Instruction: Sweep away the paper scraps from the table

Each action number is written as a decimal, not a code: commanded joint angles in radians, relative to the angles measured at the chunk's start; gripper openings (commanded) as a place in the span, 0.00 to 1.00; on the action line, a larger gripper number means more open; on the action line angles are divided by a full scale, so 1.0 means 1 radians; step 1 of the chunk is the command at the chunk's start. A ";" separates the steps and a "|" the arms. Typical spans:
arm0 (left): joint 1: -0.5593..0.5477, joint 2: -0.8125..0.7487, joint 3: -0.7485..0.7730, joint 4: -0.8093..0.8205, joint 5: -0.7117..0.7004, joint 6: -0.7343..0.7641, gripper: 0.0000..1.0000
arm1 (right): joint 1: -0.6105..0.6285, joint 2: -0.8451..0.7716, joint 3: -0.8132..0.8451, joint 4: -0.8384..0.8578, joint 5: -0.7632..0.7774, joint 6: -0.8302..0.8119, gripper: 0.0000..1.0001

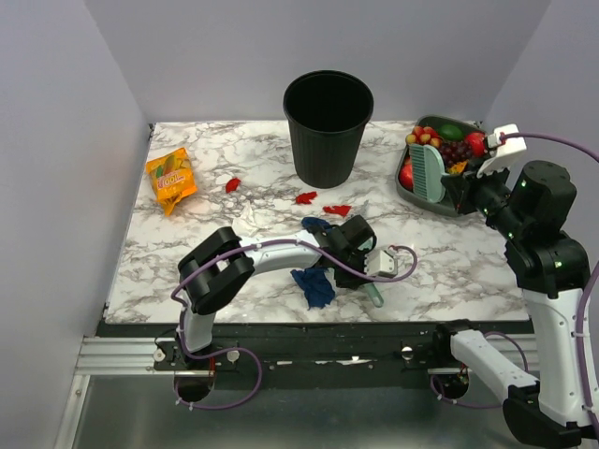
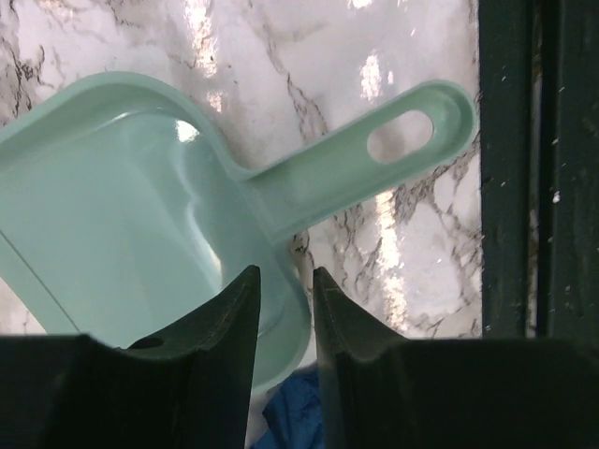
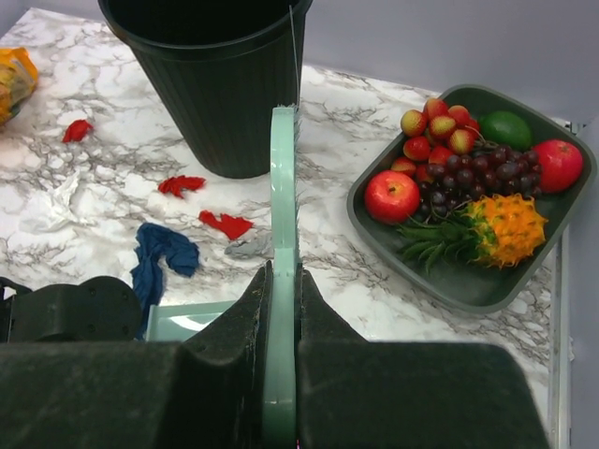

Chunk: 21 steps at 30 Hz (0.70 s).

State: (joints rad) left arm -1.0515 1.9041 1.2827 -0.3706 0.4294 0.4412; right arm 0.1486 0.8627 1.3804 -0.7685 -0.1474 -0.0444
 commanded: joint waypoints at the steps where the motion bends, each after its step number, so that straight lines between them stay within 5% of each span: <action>1: -0.008 0.035 0.055 -0.115 -0.063 0.051 0.33 | -0.006 0.002 -0.024 0.044 -0.026 0.012 0.01; 8: -0.008 -0.039 0.070 -0.145 0.092 0.094 0.00 | -0.006 0.018 -0.006 0.048 -0.021 -0.006 0.00; 14: 0.002 -0.181 0.139 -0.362 0.140 0.227 0.00 | -0.006 0.044 0.008 0.049 -0.049 -0.008 0.01; 21: 0.139 -0.470 -0.014 -0.614 0.032 0.444 0.00 | -0.006 0.052 -0.017 0.096 -0.070 0.012 0.01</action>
State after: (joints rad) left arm -1.0039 1.5681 1.3659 -0.7662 0.5072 0.7250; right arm 0.1486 0.9218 1.3670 -0.7460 -0.1940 -0.0441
